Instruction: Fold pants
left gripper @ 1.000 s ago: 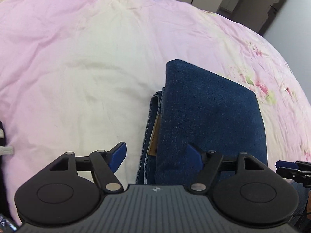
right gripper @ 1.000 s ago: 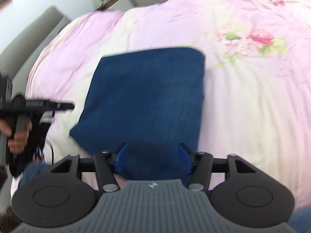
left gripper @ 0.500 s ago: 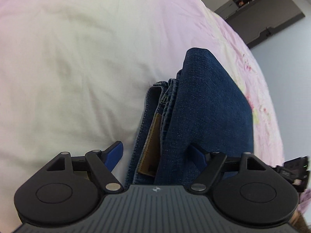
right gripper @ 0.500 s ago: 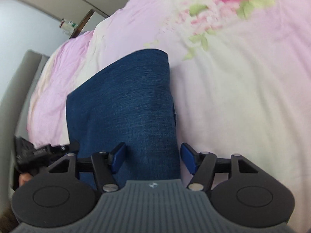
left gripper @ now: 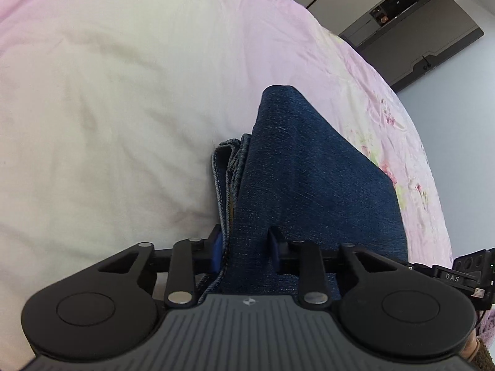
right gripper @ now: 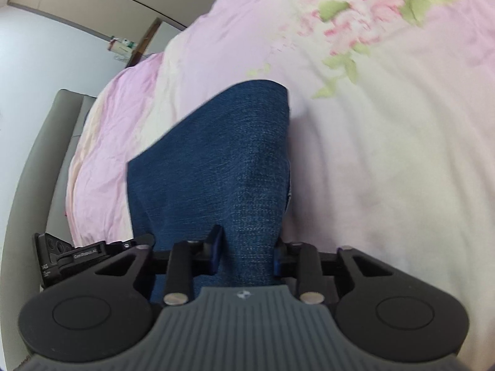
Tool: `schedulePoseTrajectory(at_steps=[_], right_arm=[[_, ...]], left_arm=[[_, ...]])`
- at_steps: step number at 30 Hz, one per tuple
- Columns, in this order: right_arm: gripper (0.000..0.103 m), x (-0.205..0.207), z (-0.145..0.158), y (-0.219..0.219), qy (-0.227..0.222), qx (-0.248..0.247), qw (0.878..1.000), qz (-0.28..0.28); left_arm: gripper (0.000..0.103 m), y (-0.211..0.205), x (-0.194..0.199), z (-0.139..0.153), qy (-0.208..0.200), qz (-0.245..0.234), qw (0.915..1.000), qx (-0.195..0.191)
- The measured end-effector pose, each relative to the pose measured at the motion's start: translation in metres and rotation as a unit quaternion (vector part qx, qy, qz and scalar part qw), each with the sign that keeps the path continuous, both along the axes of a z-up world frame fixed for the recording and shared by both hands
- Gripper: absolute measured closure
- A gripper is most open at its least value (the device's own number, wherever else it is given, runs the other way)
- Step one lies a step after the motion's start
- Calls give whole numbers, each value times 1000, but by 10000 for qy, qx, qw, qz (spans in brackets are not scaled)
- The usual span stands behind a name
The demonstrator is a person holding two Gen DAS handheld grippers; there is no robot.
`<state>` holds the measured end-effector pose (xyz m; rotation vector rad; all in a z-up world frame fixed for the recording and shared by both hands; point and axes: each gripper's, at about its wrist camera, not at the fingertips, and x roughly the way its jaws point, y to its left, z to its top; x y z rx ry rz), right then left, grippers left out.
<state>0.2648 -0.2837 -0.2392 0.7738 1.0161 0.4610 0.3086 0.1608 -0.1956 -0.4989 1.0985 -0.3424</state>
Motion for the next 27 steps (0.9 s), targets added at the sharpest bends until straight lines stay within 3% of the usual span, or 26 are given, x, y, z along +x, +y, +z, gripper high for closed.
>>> schedulePoseTrajectory(at_steps=[8, 15, 20, 27], right_arm=[[86, 1, 69, 23, -702, -291, 9959, 497], [86, 36, 103, 79, -1003, -94, 9893, 1057], [86, 64, 92, 127, -938, 113, 9858, 1385], [86, 96, 49, 169, -614, 32, 9850, 1614]], left_arm=[[76, 22, -24, 44, -377, 327, 9987, -40], [76, 75, -28, 90, -660, 722, 9945, 381], [76, 110, -19, 80, -490, 1018, 9919, 580], [76, 134, -5, 32, -73, 1198, 9912, 560]])
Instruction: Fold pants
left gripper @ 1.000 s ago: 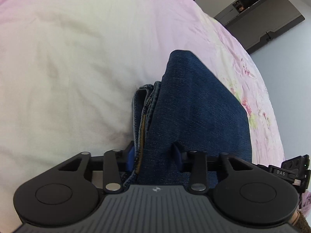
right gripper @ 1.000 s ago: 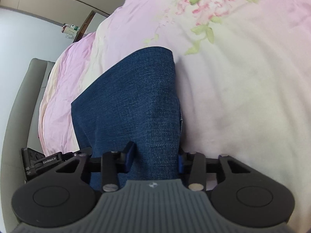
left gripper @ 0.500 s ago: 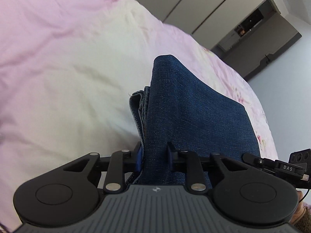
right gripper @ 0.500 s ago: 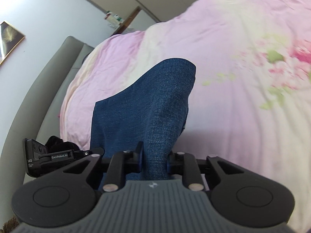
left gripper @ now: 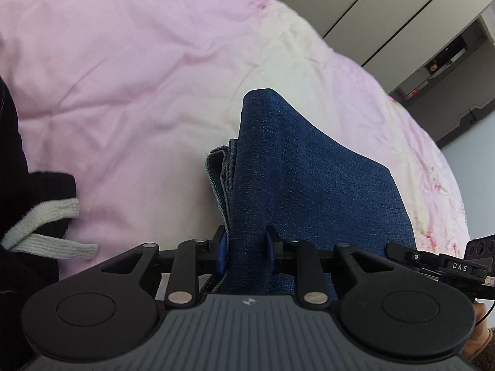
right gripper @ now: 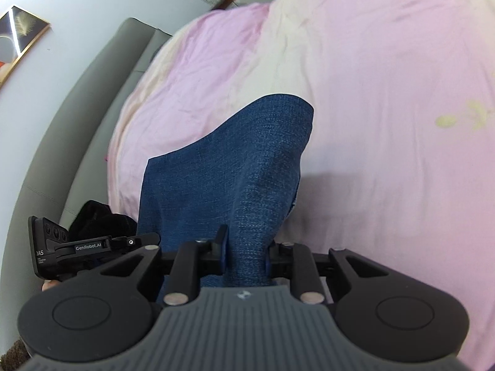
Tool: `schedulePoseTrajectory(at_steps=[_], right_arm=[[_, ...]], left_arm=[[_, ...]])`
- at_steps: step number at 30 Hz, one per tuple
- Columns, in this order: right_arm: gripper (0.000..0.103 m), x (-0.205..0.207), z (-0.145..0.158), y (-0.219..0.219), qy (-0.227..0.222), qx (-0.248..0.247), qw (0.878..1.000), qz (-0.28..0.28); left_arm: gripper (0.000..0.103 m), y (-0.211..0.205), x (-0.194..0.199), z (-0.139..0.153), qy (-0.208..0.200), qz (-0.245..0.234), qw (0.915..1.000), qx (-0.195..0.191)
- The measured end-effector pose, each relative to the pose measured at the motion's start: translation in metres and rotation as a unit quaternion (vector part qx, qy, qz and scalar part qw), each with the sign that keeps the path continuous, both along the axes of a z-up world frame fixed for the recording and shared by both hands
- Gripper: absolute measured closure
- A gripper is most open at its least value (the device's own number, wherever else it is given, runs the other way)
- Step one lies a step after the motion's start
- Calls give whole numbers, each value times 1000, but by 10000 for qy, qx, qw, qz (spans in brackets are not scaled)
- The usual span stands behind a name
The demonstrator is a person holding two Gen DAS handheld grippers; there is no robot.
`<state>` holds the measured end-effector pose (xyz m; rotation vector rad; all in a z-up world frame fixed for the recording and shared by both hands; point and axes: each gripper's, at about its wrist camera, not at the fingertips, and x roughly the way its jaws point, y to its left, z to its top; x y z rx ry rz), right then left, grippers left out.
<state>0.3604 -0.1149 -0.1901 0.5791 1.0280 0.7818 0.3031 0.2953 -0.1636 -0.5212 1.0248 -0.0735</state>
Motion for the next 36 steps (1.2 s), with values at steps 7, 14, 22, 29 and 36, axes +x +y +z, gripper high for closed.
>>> schedulePoseTrajectory(at_steps=[7, 14, 22, 29, 36], right_arm=[[83, 13, -39, 12, 123, -301, 9995, 58], [67, 18, -44, 24, 94, -676, 9977, 7], [43, -25, 32, 4, -1178, -1767, 9772, 41], [15, -105, 153, -20, -2922, -2575, 9210, -32], [5, -224, 240, -58, -4182, -2803, 8580, -1020]], left_arm=[[73, -1, 7, -25, 73, -173, 9997, 131], [65, -9, -1, -9, 150, -133, 9985, 514], [61, -29, -50, 92, -649, -266, 9887, 1326], [41, -65, -127, 232, -1730, -380, 9483, 2635], [12, -122, -221, 299, -2638, -224, 8987, 3496]])
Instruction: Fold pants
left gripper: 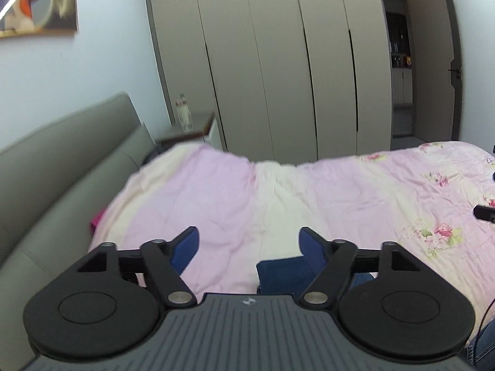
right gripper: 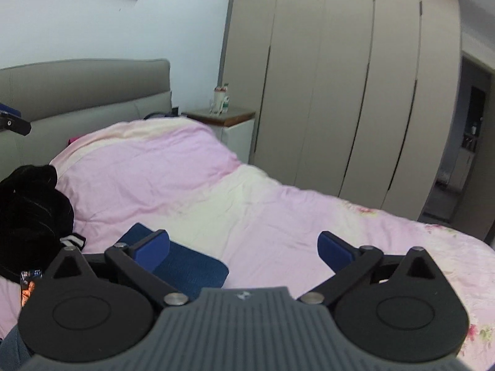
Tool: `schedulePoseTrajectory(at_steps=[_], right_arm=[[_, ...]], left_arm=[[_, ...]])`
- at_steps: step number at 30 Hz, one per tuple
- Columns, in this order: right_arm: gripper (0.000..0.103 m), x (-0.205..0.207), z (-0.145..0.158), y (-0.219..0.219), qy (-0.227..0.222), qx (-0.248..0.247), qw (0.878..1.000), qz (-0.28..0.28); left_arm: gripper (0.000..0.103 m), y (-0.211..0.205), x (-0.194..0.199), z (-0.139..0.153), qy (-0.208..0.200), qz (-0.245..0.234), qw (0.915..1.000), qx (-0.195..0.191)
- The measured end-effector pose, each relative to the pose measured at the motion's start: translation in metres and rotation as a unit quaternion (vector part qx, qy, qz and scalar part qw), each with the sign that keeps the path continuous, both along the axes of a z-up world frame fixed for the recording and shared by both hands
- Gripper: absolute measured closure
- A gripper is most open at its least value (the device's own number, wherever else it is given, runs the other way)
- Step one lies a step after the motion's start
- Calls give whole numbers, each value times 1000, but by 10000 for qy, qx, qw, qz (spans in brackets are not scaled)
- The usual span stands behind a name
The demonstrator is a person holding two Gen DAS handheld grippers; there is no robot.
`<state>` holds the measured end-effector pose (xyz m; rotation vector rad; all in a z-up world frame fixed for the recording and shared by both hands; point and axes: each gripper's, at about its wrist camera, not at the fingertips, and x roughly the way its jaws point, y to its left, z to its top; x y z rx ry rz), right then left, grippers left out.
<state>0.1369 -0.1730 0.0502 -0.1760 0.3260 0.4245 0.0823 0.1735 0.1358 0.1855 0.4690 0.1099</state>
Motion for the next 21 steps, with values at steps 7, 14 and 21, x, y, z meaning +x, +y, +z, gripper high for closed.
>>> schedulePoseTrajectory(at_steps=[7, 14, 21], right_arm=[[5, -109, 16, -29, -561, 641, 9946, -586], [5, -178, -14, -32, -589, 825, 9893, -1047], [5, -215, -57, -29, -432, 805, 9885, -1207]], left_arm=[[7, -66, -76, -24, -873, 270, 9954, 292], [7, -94, -106, -76, -302, 322, 9985, -330], [7, -109, -111, -114, 3, 505, 9973, -534]])
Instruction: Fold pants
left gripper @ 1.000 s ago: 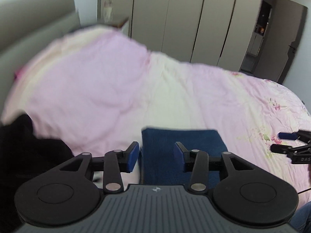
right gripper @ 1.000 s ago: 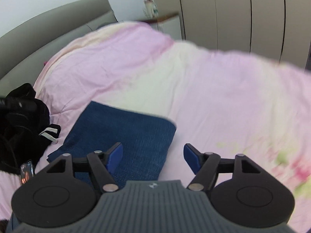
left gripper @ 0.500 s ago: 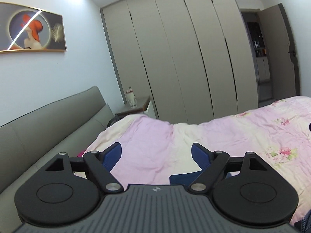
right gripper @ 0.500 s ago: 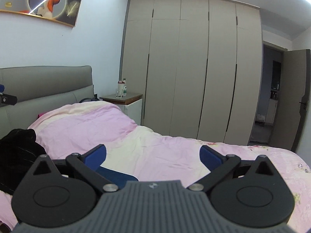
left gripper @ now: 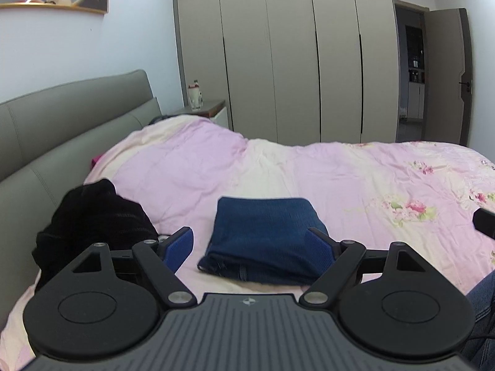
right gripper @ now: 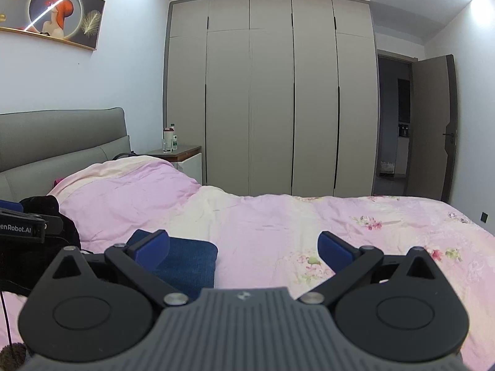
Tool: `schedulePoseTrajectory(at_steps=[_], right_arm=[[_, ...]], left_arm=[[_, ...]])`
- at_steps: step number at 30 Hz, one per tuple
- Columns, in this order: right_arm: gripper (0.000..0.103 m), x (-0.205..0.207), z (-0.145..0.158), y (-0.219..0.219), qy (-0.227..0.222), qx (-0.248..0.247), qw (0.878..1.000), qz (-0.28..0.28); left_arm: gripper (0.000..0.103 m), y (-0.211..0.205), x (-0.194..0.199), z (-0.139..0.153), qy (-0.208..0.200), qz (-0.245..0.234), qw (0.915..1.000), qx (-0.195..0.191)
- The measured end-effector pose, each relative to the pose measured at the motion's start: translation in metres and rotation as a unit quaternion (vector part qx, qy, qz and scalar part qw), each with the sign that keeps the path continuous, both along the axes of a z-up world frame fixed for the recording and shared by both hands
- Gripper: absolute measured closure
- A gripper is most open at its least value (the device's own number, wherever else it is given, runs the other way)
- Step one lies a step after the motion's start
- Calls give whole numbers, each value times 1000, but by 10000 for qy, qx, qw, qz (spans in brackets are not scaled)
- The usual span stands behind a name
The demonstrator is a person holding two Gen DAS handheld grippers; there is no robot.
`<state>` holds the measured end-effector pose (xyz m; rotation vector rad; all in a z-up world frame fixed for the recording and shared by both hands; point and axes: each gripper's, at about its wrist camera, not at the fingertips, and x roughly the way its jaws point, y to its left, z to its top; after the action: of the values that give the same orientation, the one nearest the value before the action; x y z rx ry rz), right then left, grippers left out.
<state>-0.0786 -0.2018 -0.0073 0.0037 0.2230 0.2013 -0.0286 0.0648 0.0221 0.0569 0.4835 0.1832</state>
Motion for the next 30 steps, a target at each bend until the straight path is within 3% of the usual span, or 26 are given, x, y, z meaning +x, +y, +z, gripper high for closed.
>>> schedulePoseTrajectory(at_steps=[6, 10, 30], right_arm=[[5, 7, -32, -2, 537, 14, 9984, -195], [5, 6, -41, -8, 486, -22, 9980, -403], [5, 12, -39, -14, 542, 13, 9980, -325]], left_arm=[[7, -12, 1, -24, 303, -87, 9994, -150], [7, -22, 4, -29, 335, -171, 9991, -187], [7, -30, 9, -29, 410, -268, 9986, -202]])
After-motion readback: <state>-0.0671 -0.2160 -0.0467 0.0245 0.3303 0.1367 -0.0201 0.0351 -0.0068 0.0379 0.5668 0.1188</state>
